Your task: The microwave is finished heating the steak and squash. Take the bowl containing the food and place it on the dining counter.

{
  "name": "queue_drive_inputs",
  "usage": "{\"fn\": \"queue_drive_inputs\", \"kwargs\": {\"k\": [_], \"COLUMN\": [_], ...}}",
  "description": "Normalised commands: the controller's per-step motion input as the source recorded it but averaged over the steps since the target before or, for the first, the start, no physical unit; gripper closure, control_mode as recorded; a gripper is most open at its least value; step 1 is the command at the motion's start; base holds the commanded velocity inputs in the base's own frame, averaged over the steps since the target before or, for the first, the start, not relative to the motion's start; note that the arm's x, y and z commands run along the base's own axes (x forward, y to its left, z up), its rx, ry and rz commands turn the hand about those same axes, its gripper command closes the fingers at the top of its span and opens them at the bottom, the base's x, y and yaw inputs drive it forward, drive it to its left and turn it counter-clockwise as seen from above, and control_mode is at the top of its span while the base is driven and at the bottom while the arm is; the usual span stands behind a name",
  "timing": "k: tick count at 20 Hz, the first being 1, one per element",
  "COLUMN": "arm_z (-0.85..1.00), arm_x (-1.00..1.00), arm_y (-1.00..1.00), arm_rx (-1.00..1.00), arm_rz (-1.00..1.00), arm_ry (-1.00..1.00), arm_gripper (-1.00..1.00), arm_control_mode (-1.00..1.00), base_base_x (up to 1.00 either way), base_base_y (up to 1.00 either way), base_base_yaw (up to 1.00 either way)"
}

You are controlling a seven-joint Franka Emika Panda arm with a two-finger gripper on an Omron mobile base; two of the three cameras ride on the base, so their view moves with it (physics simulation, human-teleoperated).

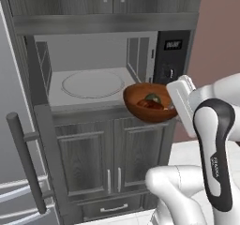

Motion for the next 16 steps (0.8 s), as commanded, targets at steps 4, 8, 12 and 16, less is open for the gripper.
{"fn": "queue_drive_inputs", "kwargs": {"k": [4,8,12,16], "arm_z": [0.0,0.0,0.0,0.0], "arm_x": [0.0,0.0,0.0,0.0], "arm_y": [0.0,0.0,0.0,0.0], "arm_rx": [0.0,0.0,0.0,0.0], "arm_rz": [0.0,0.0,0.0,0.0], "arm_ry": [0.0,0.0,0.0,0.0], "arm_gripper": [1.0,1.0,1.0,1.0], "arm_control_mode": [1.0,1.0,1.0,1.0], "base_base_x": [-0.67,-0.33,-0.15,-0.17], "base_base_y": [-0.79,-0.83,-0.69,-0.34], "base_base_yaw": [0.08,0.16,0.37,0.62]}}
